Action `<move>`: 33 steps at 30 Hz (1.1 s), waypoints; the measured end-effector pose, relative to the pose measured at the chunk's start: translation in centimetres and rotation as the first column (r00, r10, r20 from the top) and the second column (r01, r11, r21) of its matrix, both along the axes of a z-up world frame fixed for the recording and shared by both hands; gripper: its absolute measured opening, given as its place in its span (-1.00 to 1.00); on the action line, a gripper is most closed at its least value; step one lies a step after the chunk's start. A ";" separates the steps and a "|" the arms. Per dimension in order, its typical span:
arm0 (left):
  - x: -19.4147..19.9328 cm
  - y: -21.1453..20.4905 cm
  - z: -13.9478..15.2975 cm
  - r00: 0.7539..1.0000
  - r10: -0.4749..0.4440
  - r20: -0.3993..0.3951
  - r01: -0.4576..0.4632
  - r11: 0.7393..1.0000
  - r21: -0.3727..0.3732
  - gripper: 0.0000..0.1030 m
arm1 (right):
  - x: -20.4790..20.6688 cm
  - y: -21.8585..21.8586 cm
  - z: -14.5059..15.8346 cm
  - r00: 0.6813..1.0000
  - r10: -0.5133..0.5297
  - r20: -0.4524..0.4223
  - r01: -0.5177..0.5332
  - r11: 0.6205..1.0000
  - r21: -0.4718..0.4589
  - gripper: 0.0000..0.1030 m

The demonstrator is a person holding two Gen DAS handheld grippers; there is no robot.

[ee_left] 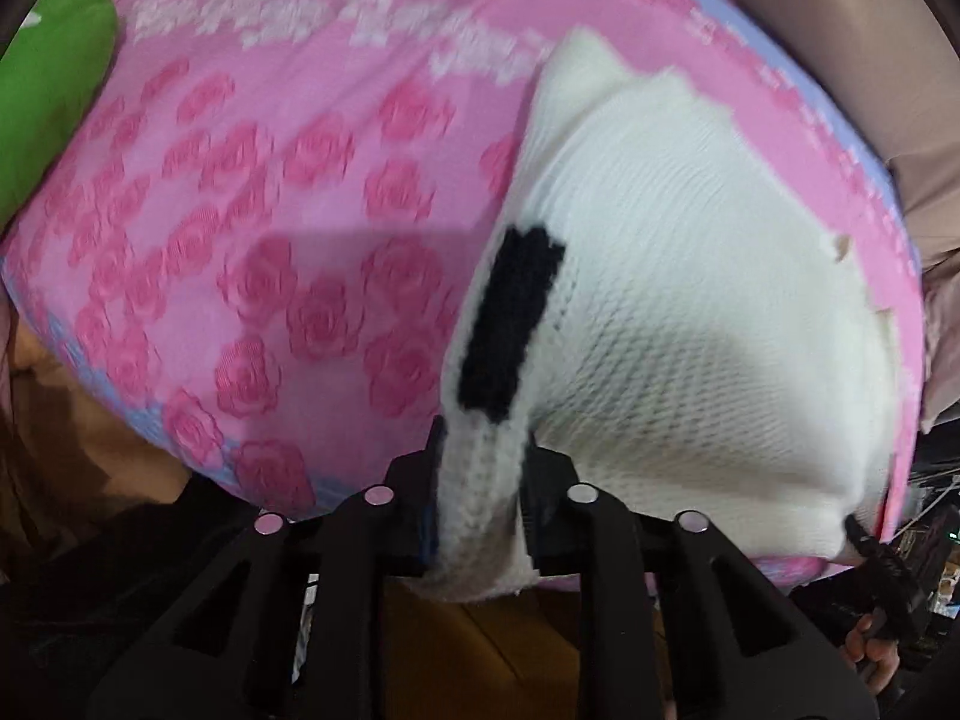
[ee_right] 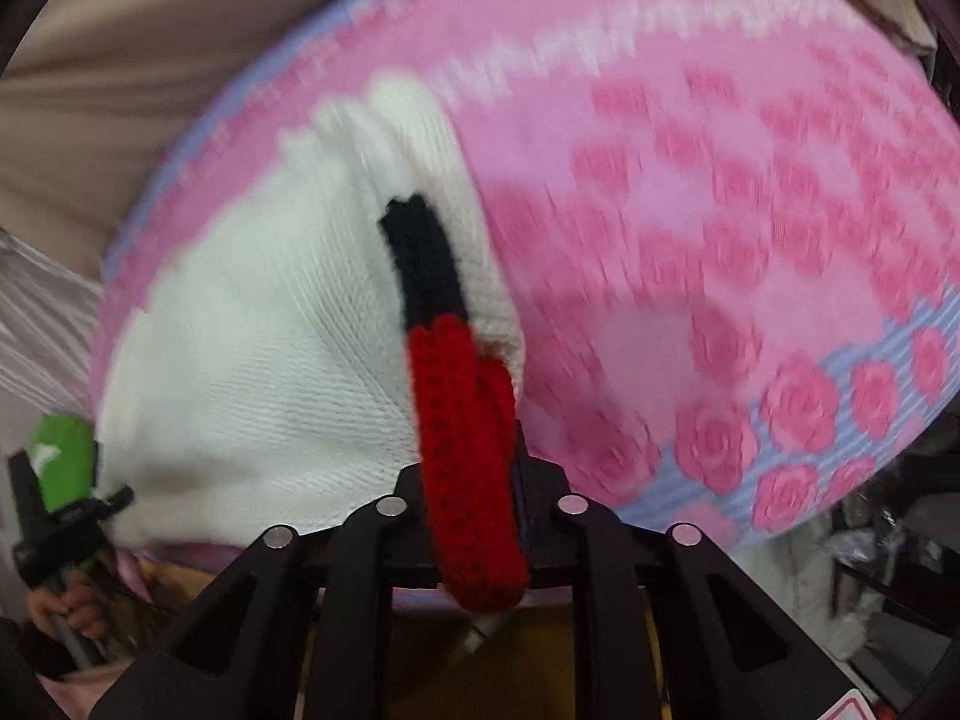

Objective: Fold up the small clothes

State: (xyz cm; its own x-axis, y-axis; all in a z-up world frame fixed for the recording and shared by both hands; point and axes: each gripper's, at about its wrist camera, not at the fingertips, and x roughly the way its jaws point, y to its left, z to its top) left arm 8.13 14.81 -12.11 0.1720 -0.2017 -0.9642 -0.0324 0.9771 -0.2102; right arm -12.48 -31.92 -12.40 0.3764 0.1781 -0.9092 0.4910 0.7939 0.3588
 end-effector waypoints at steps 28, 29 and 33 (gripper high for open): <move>9.8 -1.7 3.8 0.962 0.078 0.262 -0.093 0.995 0.044 0.20 | 13.9 -0.6 5.4 0.982 0.091 0.165 -0.049 0.968 -0.247 -0.50; 8.7 -0.7 5.0 0.949 0.106 0.296 -0.120 0.992 0.029 0.36 | 12.8 0.7 7.2 0.973 0.121 0.197 -0.063 0.958 -0.280 -0.50; 6.2 1.2 4.3 0.963 0.124 0.240 -0.135 0.990 0.030 0.49 | 12.0 6.8 8.9 0.934 0.290 0.209 -0.256 0.950 -0.177 -0.50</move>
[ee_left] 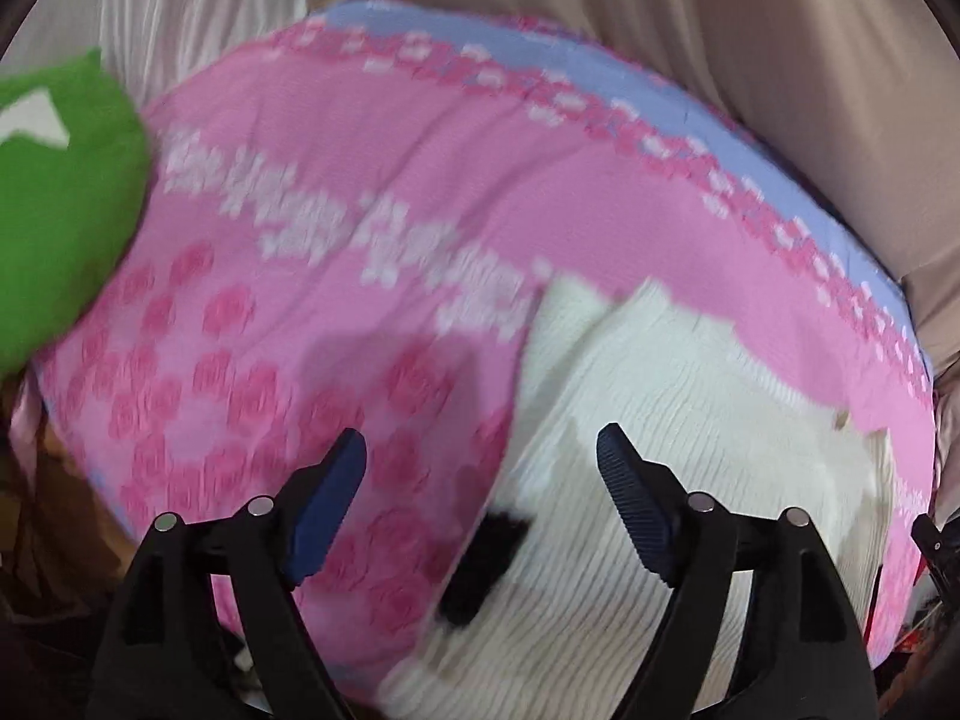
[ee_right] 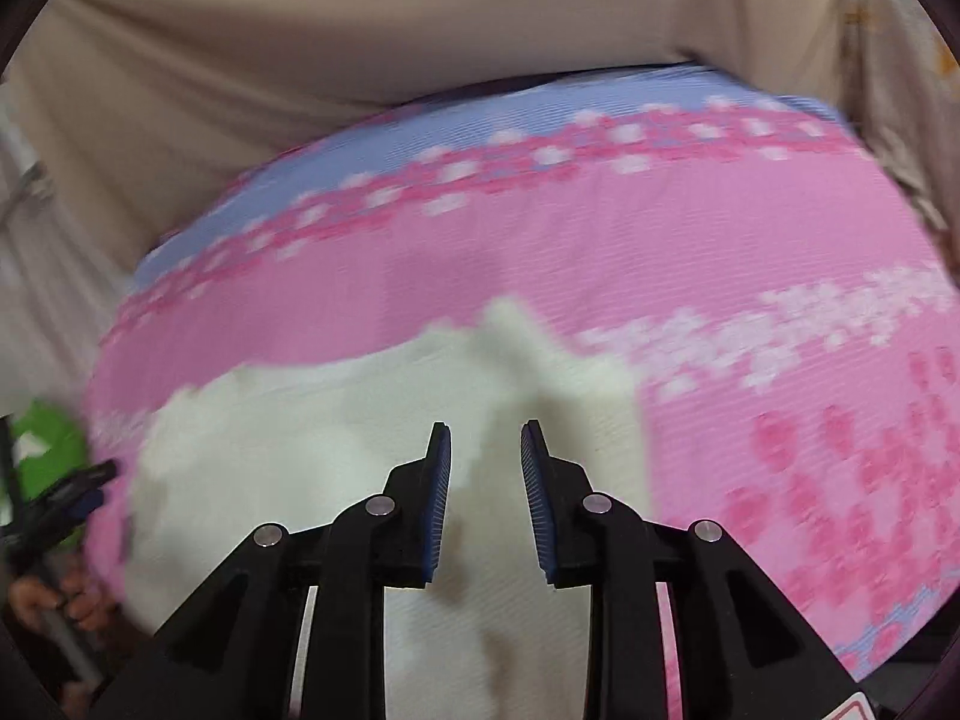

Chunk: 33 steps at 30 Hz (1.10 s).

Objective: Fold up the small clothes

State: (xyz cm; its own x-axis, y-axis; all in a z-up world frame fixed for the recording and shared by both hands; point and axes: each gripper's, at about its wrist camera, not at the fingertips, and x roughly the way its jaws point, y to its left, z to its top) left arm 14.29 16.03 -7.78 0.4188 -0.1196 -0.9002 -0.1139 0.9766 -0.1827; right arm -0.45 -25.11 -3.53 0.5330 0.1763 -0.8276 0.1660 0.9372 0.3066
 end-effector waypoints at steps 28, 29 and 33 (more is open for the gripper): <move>-6.4 -18.9 9.1 0.870 -0.460 0.175 0.489 0.850 -0.198 -0.62 | -3.2 -1.5 -3.3 0.995 -0.060 -0.080 0.073 0.985 0.159 -0.58; -7.5 -22.3 8.5 0.828 -0.537 0.164 0.560 0.810 -0.174 -0.58 | -4.1 -3.0 -3.4 0.993 -0.092 -0.080 0.104 0.981 0.164 -0.53; -9.7 -28.8 4.3 0.757 -0.653 0.032 0.654 0.756 -0.019 -0.34 | -6.8 -7.3 -4.2 0.976 -0.188 -0.113 0.206 0.963 0.176 -0.44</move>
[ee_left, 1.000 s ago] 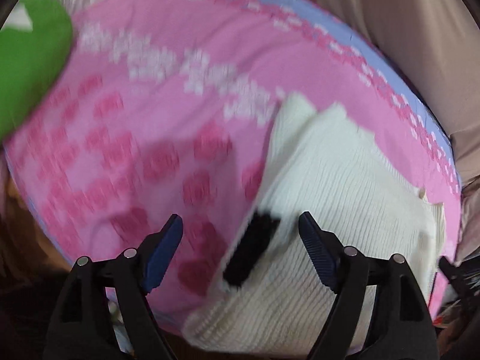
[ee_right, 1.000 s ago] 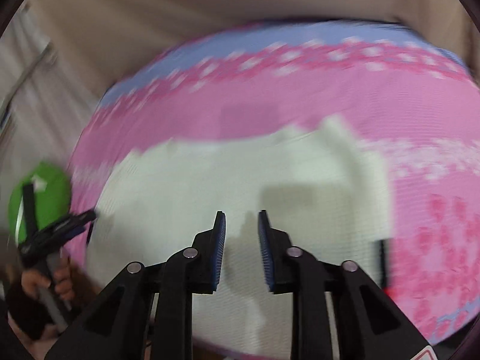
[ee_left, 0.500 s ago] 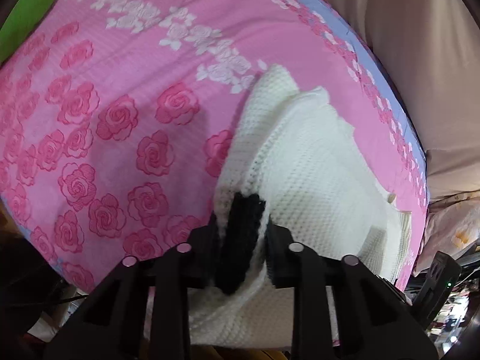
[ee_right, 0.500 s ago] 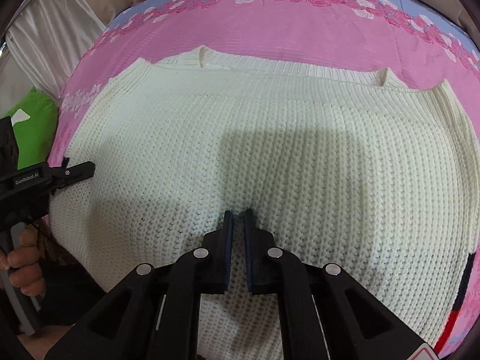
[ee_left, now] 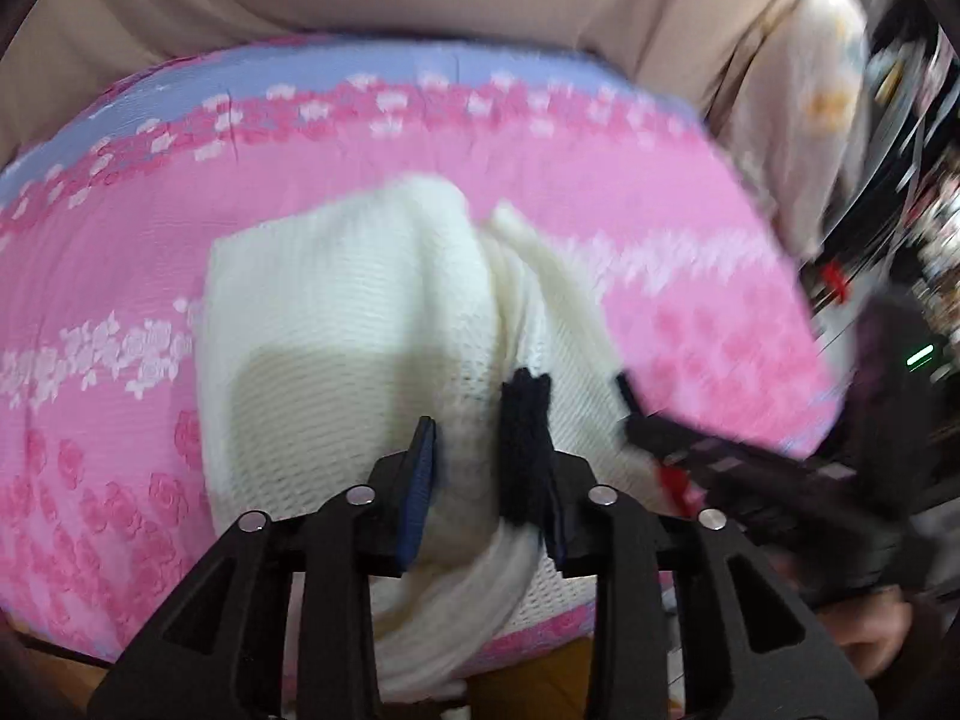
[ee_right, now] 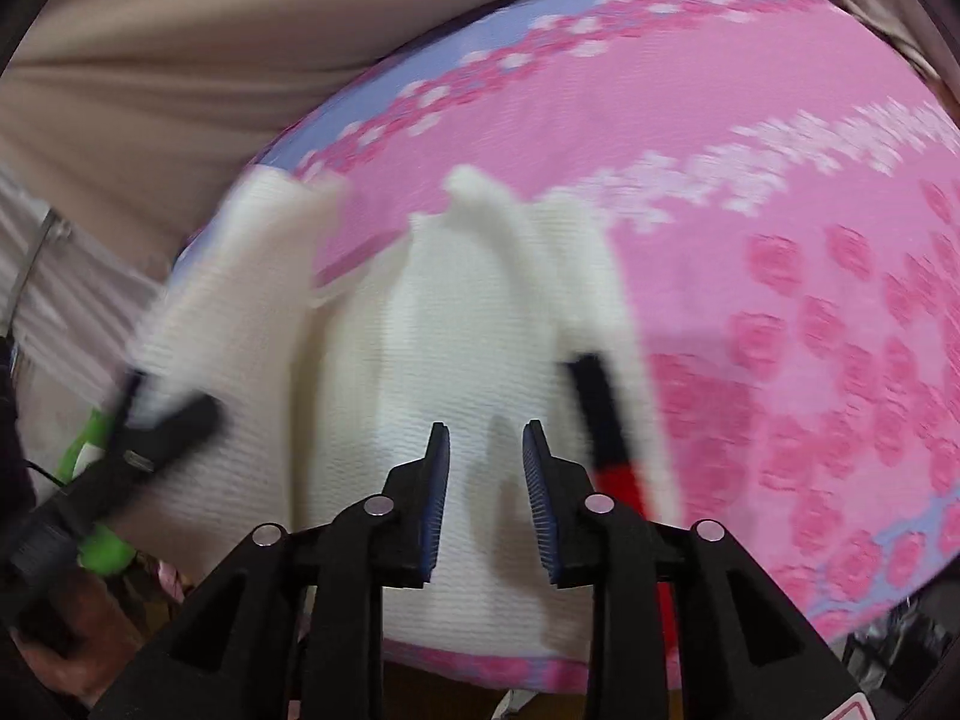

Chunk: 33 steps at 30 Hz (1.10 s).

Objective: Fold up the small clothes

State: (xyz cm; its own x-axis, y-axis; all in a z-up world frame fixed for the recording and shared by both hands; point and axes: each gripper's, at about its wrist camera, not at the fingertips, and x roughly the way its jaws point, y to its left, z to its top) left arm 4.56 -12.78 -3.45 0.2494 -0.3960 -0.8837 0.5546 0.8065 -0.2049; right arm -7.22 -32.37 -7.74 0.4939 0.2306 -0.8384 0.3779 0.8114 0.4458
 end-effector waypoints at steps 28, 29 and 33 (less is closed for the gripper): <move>-2.0 10.5 -2.4 0.972 0.152 -0.181 -0.140 0.987 0.078 0.40 | 3.3 1.1 3.0 0.982 0.188 -0.003 -0.187 0.973 -0.136 -0.65; -1.9 10.1 -2.4 0.974 0.148 -0.174 -0.136 0.988 0.079 0.40 | 3.3 0.0 -1.0 0.977 0.181 -0.115 -0.195 0.973 -0.126 -0.65; -2.0 8.6 -1.8 0.981 0.145 -0.129 -0.133 0.986 0.098 0.41 | 0.5 -1.4 1.2 0.996 0.091 0.013 -0.090 0.994 -0.056 -0.51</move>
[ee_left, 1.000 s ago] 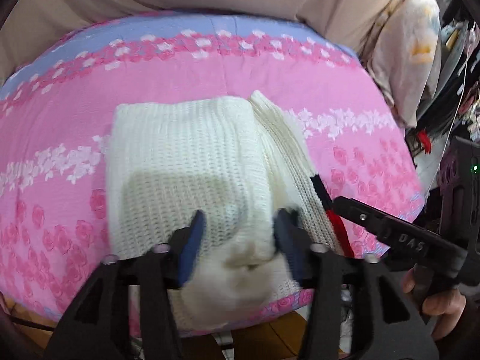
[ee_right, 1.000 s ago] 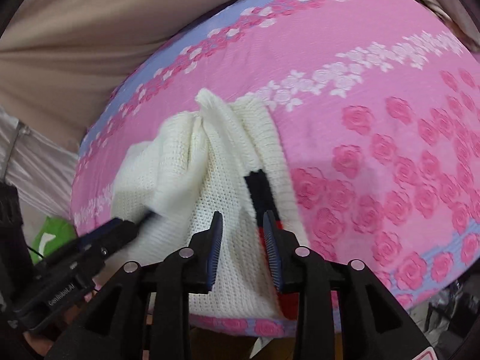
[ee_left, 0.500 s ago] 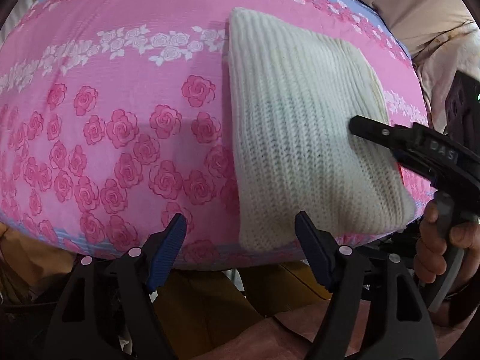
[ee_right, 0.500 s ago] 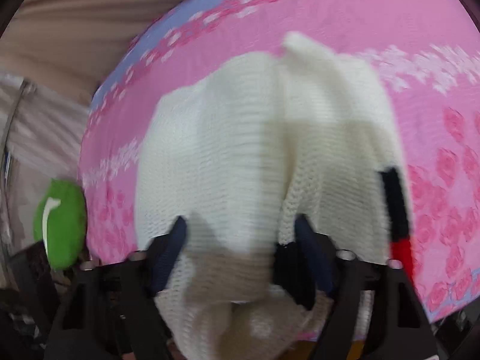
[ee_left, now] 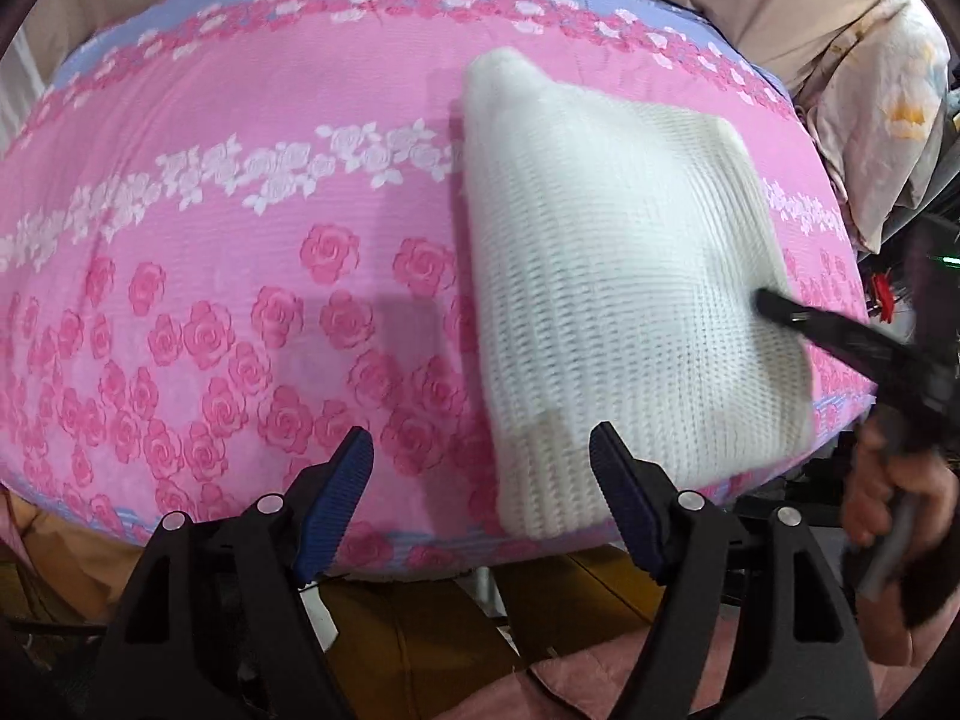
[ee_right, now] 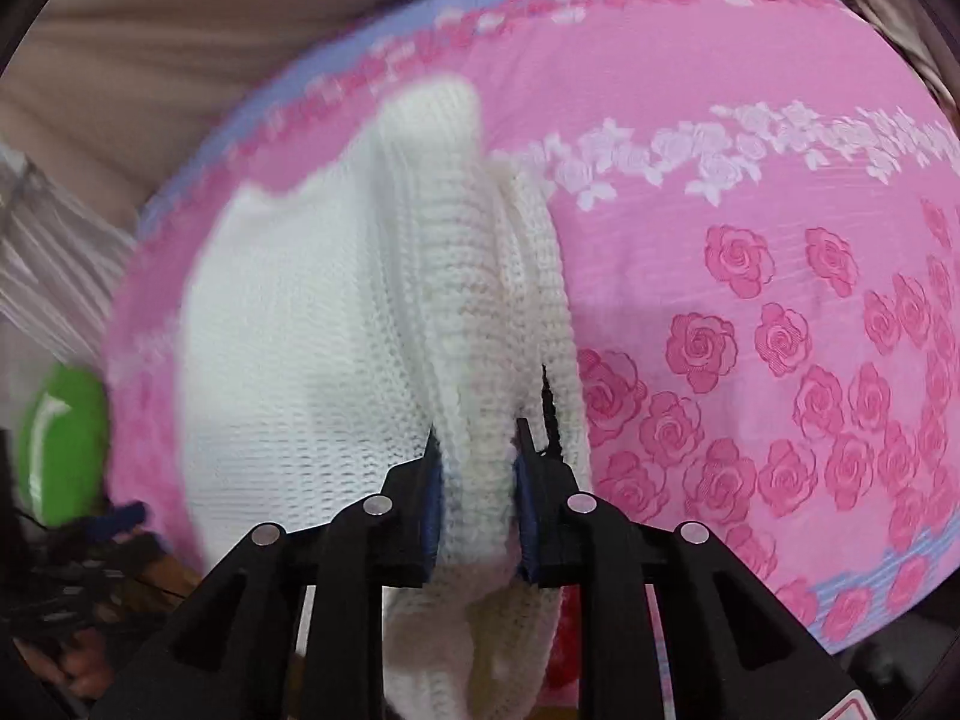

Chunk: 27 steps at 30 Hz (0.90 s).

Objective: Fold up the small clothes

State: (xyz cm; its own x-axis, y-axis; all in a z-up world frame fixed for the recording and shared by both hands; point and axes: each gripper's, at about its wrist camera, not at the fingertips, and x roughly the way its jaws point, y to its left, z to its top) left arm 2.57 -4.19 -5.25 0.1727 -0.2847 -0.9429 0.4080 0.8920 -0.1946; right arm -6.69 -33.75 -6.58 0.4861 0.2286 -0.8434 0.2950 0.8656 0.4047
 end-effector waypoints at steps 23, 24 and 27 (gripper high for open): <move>-0.6 -3.7 -4.0 0.999 0.017 0.047 -0.025 0.983 0.179 0.32 | -6.2 -0.3 -2.9 0.999 -0.009 -0.046 0.011 0.999 0.043 -0.61; -0.8 -3.8 -3.6 0.997 0.009 0.073 -0.022 0.982 0.188 0.32 | -6.1 -0.6 -1.6 1.000 -0.012 -0.021 0.013 0.999 0.031 -0.48; -1.5 -4.6 -2.6 0.991 -0.026 0.134 -0.004 0.977 0.215 0.30 | -4.9 -1.2 1.7 0.998 -0.004 0.056 0.005 1.000 -0.012 -0.15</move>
State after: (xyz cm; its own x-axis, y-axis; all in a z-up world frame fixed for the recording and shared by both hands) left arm 1.10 -8.75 -7.89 0.3004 -0.0812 -0.9503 0.4272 0.9023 0.0580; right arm -11.55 -34.92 -4.87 0.5339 0.2160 -0.8175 0.2759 0.8694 0.4099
